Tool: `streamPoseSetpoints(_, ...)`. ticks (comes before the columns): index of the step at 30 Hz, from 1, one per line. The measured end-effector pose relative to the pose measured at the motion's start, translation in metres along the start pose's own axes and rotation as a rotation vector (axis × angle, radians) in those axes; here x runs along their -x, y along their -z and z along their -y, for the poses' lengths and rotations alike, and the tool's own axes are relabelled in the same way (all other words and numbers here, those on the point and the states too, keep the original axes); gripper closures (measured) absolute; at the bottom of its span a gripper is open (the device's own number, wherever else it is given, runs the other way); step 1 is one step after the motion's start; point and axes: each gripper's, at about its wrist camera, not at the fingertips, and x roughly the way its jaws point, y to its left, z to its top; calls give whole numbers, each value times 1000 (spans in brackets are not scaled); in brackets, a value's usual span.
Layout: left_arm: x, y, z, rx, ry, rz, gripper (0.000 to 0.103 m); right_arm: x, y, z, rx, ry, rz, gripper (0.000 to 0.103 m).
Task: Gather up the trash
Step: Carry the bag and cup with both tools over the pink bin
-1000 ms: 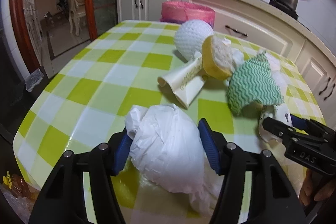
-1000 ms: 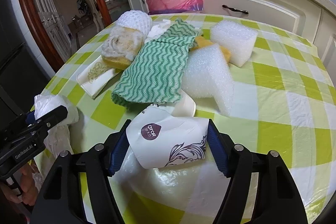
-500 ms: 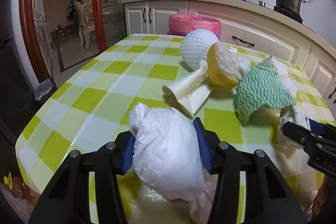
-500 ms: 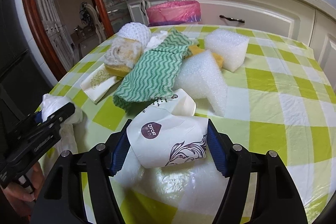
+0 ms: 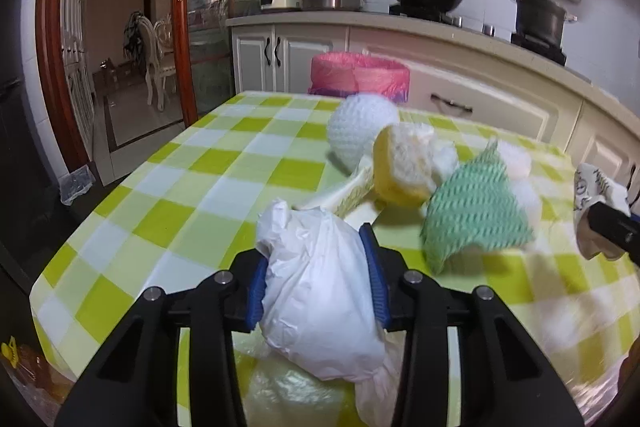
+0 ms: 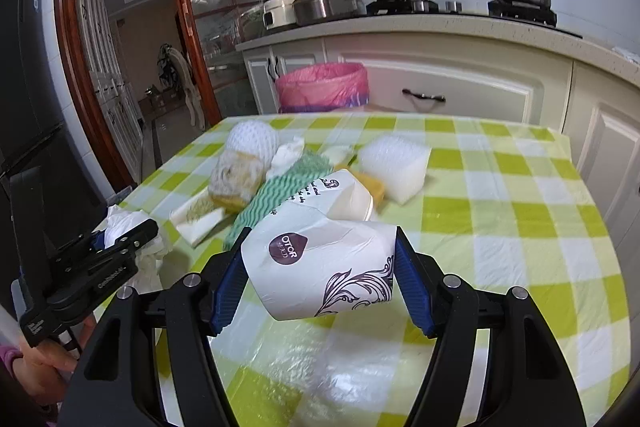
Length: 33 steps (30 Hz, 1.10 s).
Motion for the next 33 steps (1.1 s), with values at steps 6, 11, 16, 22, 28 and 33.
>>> streamPoseSetpoints(6, 11, -32, 13, -40, 16, 91, 63, -3, -25, 3, 23, 10, 59, 39)
streamPoseSetpoints(11, -1, -65, 21, -39, 42, 136, 63, -24, -59, 10, 36, 23, 96, 39)
streamPoseSetpoints(16, -28, -104, 26, -40, 54, 171, 63, -59, -101, 22, 39, 41, 123, 39)
streamPoseSetpoints(22, -83, -171, 24, -55, 81, 186, 63, -125, -166, 35, 70, 1, 116, 39)
streamPoseSetpoints(28, -160, -241, 28, -111, 103, 195, 63, -224, -243, 44, 96, -66, 86, 39)
streamPoseSetpoints(33, -247, -296, 24, -80, 173, 155, 63, -306, -283, 51, 107, -144, 39, 38)
